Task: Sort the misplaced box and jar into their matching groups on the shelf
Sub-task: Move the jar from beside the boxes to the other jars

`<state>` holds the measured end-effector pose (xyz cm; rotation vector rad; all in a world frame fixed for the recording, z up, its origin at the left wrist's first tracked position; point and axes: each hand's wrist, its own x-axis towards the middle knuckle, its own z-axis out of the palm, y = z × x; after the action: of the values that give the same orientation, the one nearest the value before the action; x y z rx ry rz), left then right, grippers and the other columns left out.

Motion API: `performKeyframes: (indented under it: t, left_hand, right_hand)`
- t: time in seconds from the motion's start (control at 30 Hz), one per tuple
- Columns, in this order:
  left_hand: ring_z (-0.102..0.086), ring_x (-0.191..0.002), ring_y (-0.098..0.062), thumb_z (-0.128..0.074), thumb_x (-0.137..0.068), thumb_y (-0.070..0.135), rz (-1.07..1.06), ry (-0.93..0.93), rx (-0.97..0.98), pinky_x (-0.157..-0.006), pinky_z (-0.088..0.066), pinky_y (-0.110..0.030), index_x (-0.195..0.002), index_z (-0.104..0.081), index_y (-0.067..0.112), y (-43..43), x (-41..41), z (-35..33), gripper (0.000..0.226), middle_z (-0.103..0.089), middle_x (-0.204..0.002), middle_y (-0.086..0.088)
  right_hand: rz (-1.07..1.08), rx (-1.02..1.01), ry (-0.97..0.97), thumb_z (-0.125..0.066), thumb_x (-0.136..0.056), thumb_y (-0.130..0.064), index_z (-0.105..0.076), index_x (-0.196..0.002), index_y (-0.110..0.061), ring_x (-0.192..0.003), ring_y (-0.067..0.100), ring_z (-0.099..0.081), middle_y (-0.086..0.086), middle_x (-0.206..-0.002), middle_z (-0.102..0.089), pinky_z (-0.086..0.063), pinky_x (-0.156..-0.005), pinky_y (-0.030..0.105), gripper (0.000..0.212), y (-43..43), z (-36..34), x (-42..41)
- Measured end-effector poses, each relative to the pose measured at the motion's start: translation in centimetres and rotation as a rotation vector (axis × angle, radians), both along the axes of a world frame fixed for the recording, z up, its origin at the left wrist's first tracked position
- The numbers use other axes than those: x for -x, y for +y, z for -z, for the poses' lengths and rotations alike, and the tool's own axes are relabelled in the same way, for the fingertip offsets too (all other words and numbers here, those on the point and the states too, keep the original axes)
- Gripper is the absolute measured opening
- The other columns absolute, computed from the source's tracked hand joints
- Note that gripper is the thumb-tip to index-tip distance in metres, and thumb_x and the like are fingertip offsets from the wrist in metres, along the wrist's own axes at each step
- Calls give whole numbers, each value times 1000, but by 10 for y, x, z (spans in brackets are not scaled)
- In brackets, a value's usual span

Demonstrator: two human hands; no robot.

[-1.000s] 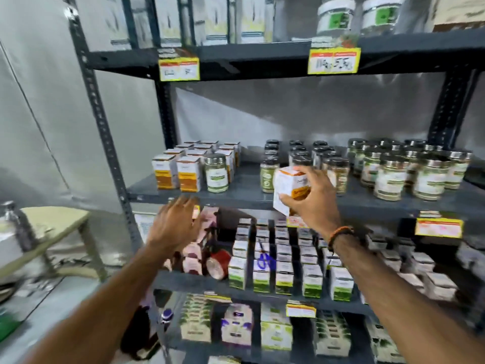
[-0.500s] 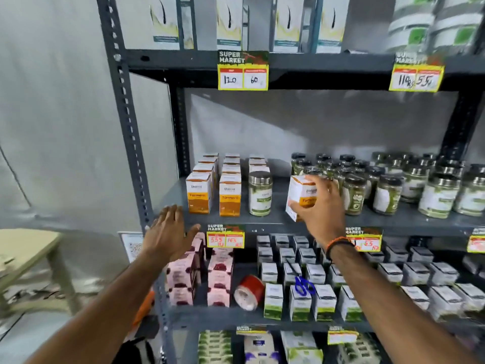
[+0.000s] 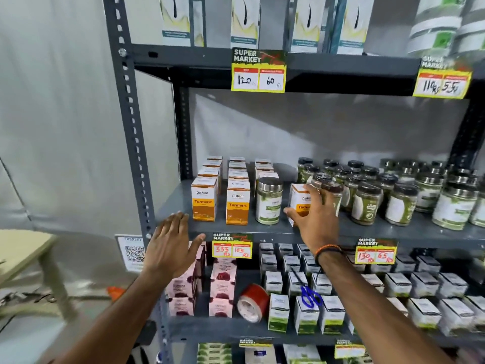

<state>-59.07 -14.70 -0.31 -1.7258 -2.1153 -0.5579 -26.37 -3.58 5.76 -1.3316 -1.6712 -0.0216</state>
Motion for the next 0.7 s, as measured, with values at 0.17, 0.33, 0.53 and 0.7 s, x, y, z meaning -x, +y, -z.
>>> performKeyframes:
  t: [0.17, 0.33, 0.53, 0.7]
  left_hand:
    - [-24, -153, -30, -12, -97, 73, 0, 1, -7, -125, -17, -47, -156, -30, 7, -1, 0, 1, 91, -32, -164, -15]
    - [-23, -154, -29, -12, -96, 73, -2, -4, -1, -126, -15, -46, -157, -29, 8, -1, -1, -1, 90, -30, -165, -15]
    - [-27, -152, -31, -16, -97, 72, 4, -10, -12, -125, -20, -49, -155, -32, 7, -2, -3, 0, 88, -34, -163, -15]
    - [-24, -153, -29, -14, -96, 73, 5, -22, -8, -126, -18, -49, -156, -29, 9, -1, -1, 0, 89, -32, -165, -14]
  right_hand:
    - [6, -35, -35, -83, -79, -60, -41, -155, -21, -132, 36, -56, 13, -157, -37, -61, -92, 55, 95, -7, -3, 2]
    - [-74, -345, -55, -75, -89, -48, -47, -146, -15, -131, 24, -54, 8, -152, -43, -61, -95, 40, 71, -19, -18, 8]
    - [-175, -159, -370, -57, -95, -63, -47, -152, -17, -140, 31, -51, 14, -151, -53, -43, -118, 52, 74, -10, -51, 45]
    - [18, -30, -588, -47, -95, -73, -51, -150, -17, -141, 38, -51, 14, -144, -63, -27, -124, 56, 78, -1, -54, 60]
